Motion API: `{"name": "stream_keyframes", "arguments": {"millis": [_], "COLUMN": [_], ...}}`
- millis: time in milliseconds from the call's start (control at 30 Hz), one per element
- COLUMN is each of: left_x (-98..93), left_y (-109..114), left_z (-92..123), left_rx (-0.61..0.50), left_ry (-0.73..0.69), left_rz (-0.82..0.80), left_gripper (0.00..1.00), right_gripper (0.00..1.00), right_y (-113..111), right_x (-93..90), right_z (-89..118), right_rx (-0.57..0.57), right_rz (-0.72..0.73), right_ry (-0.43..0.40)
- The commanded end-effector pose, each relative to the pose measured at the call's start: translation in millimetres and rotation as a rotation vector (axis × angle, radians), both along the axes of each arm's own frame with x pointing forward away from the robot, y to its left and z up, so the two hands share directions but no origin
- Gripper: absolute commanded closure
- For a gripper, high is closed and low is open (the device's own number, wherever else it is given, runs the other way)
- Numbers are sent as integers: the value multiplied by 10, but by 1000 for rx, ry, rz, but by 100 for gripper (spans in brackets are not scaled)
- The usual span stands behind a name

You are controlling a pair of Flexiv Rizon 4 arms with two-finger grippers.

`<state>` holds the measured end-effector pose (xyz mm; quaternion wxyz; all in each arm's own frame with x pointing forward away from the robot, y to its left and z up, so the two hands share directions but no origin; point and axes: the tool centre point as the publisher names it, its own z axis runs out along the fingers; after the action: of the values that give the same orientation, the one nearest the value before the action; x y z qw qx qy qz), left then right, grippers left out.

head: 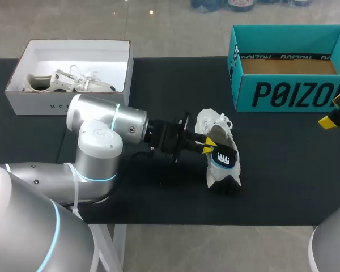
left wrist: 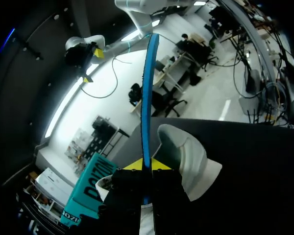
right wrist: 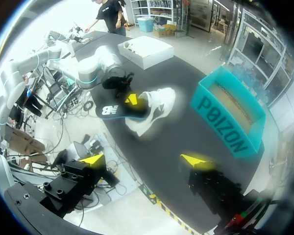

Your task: Take the shoe out of the shoebox, open the shoe tongue, remove and reinsert the insole, then place the shoe into the shoebox

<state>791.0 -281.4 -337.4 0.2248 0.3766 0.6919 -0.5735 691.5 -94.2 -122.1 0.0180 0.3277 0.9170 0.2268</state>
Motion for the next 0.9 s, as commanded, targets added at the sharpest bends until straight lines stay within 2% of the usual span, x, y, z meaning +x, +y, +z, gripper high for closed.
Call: {"name": "stream_keyframes", "arguments": {"millis": [33, 400, 433, 467, 500, 567, 600, 633, 667, 700, 767, 800, 900], "left_x": [102, 110, 106, 105, 107, 112, 112, 114, 115, 115, 112, 108, 73], "left_y": [-78, -89, -84, -78, -73, -52, -40, -22, -16, -6, 12, 14, 1], "left_z": [-72, -150, -139, -116, -100, -65, -52, -40, -35, -29, -9, -2, 24], "left_rx": [17, 83, 83, 82, 85, 86, 87, 88, 88, 89, 87, 85, 72], "left_ry": [-6, 0, 0, 0, -6, -9, -13, -17, -18, -20, -23, -24, -20], "left_rz": [-4, 2, 4, 5, 13, 16, 21, 25, 26, 27, 33, 35, 39], "left_gripper": [100, 100, 97, 67, 62, 60, 60, 68, 71, 83, 96, 100, 100], "right_gripper": [0, 0, 0, 0, 0, 0, 0, 0, 0, 0, 0, 0, 0], "right_y": [7, 7, 7, 7, 7, 7, 7, 7, 7, 7, 7, 7, 7], "right_x": [24, 24, 24, 24, 24, 24, 24, 24, 24, 24, 24, 24, 24], "right_z": [-2, -2, -2, -2, -2, -2, -2, -2, -2, -2, -2, -2, -2], "right_rx": [-2, -2, -2, -2, -2, -2, -2, -2, -2, -2, -2, -2, -2], "right_rz": [0, 0, 0, 0, 0, 0, 0, 0, 0, 0, 0, 0, 0], "right_ry": [5, 5, 5, 5, 5, 5, 5, 5, 5, 5, 5, 5, 5]}}
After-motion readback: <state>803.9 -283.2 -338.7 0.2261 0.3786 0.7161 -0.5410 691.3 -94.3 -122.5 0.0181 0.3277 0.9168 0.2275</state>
